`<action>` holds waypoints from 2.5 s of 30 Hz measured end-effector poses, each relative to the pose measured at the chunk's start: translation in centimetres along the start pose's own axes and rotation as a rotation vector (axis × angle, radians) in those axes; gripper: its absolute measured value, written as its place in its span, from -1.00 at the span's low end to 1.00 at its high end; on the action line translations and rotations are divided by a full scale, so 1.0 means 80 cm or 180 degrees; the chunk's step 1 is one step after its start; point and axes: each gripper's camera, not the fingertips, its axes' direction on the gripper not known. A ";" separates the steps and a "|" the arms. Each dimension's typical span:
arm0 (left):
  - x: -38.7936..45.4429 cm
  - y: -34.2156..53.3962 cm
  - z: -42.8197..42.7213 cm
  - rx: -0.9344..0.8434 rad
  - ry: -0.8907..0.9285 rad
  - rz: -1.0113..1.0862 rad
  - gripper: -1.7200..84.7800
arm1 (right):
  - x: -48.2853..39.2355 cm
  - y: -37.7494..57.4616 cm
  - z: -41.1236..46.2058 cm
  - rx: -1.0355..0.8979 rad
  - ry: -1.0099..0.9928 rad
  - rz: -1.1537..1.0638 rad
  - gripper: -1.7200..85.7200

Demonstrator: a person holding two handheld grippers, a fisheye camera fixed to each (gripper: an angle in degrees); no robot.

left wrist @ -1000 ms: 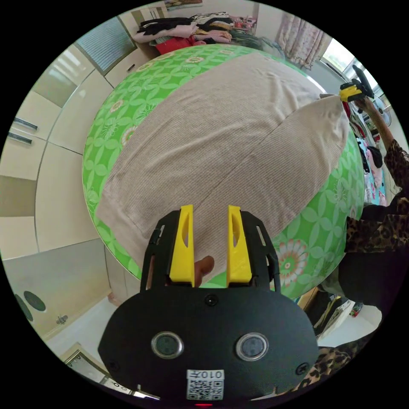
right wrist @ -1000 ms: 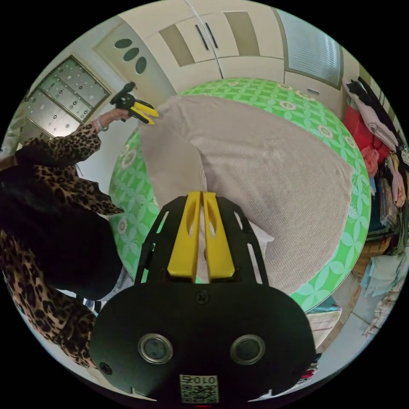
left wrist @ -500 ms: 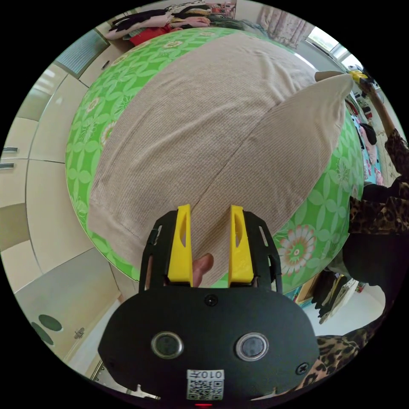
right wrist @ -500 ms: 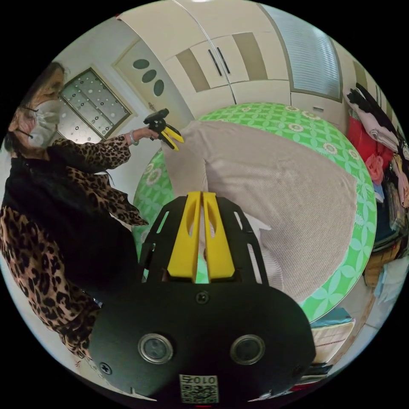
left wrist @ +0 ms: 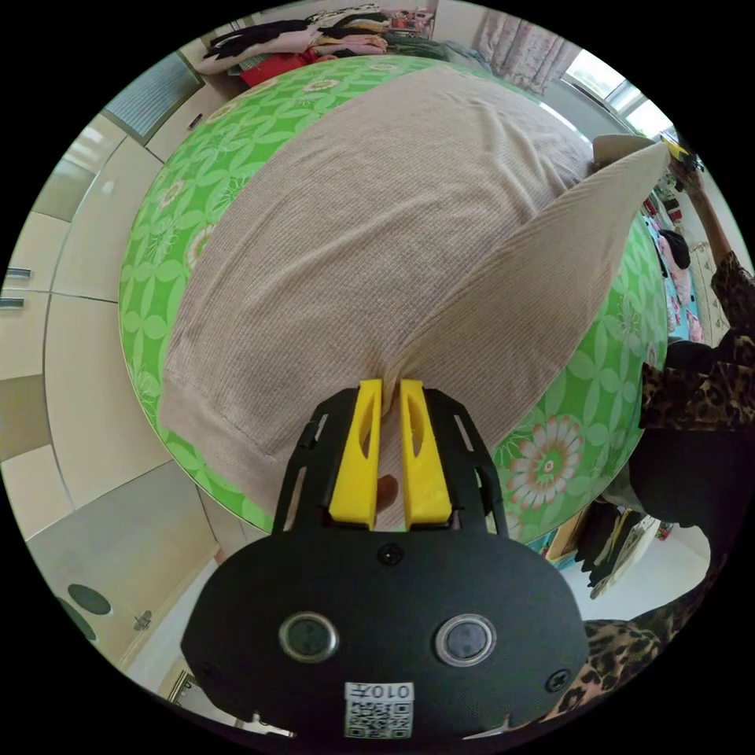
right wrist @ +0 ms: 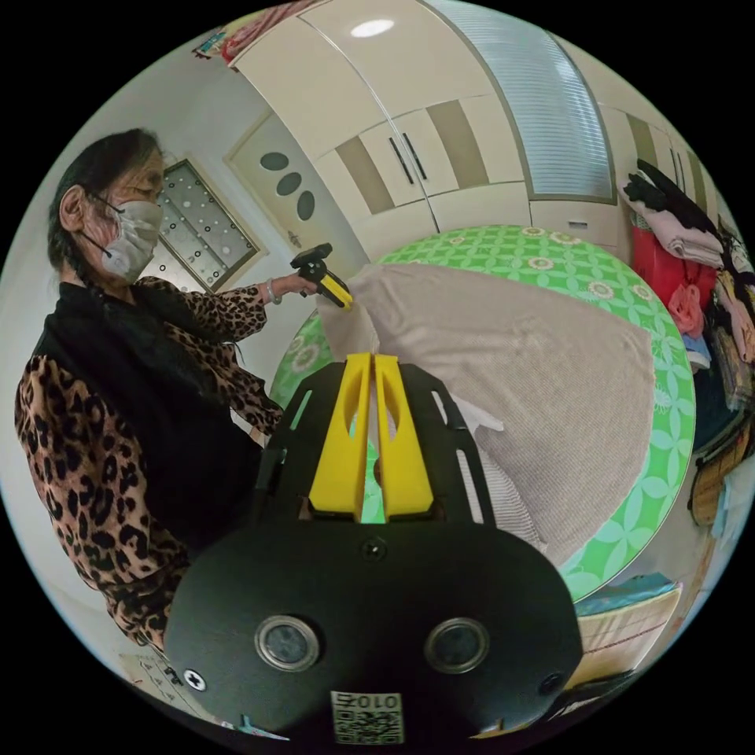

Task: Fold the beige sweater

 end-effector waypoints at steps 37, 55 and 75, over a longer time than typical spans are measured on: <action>0.048 0.384 -0.033 0.0418 0.0871 -0.1030 -0.95 | -0.089 0.138 0.362 -0.2090 -0.1209 0.0672 -0.92; -0.078 0.577 -0.015 0.1490 0.2545 -0.1345 -0.96 | -0.149 0.149 0.346 -0.0488 0.0535 0.1936 -0.68; -0.139 0.733 0.024 0.1991 0.2915 -0.1733 -0.96 | -0.206 0.368 0.364 0.0052 0.0773 0.3366 -0.92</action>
